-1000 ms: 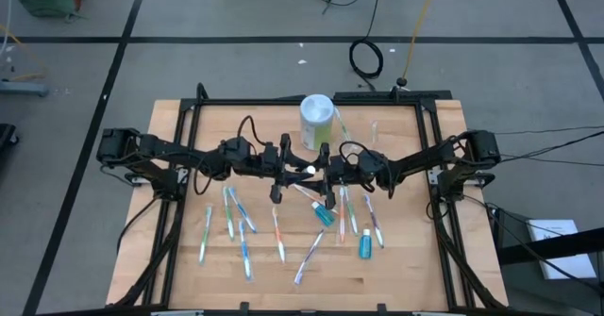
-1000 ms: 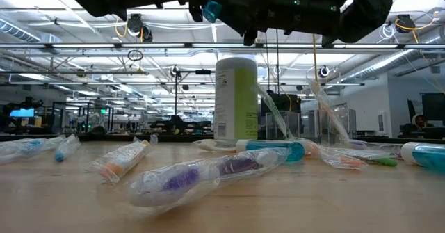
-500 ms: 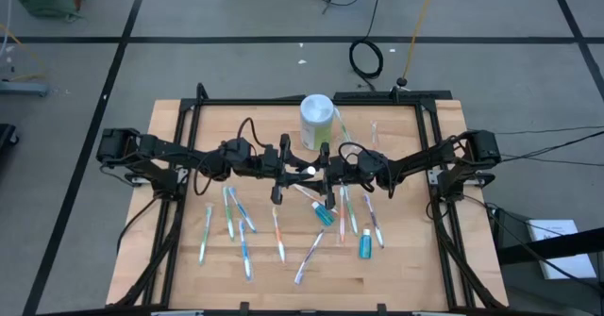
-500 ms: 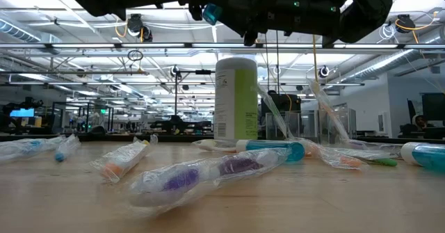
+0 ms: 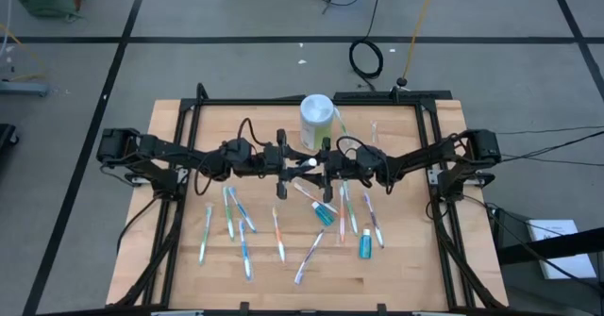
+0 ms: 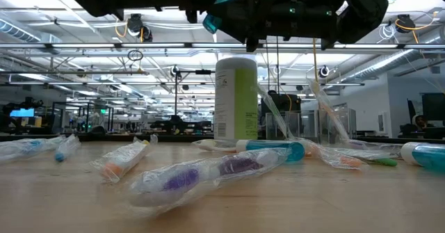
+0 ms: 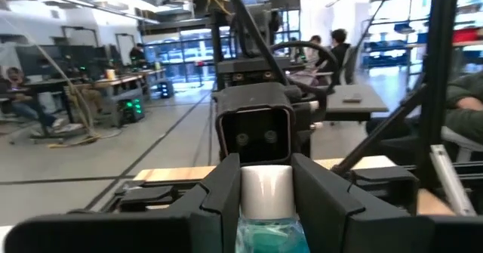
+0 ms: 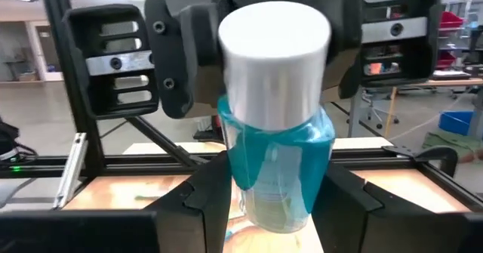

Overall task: Pick & Place toothbrushing station
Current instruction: Put the blue mouthwash into the transparent organizer

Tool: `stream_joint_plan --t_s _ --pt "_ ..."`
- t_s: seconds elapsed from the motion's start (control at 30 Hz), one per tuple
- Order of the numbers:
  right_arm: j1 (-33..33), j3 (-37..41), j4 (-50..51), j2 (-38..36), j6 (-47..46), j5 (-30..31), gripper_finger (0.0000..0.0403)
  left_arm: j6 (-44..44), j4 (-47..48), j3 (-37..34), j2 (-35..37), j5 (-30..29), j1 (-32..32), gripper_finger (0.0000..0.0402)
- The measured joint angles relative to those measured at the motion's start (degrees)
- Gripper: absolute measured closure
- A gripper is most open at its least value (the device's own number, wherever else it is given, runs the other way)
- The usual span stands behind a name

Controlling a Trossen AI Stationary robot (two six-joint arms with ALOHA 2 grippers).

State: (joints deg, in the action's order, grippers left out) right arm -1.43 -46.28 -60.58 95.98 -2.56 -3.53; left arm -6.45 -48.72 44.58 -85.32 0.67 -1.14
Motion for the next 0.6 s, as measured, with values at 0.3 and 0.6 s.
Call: stream_joint_plan --t_s 0.3,0.6 --pt "0.1 0.0 1.4 0.1 0.0 5.5 0.0260 -3.5 1.1 0.0 0.0 -0.8 -1.2 0.0293" --pt "-0.3 0.0 2.5 0.1 -1.5 7.5 0.0260 -2.0 1.7 0.0 0.0 -0.2 -4.1 0.0293"
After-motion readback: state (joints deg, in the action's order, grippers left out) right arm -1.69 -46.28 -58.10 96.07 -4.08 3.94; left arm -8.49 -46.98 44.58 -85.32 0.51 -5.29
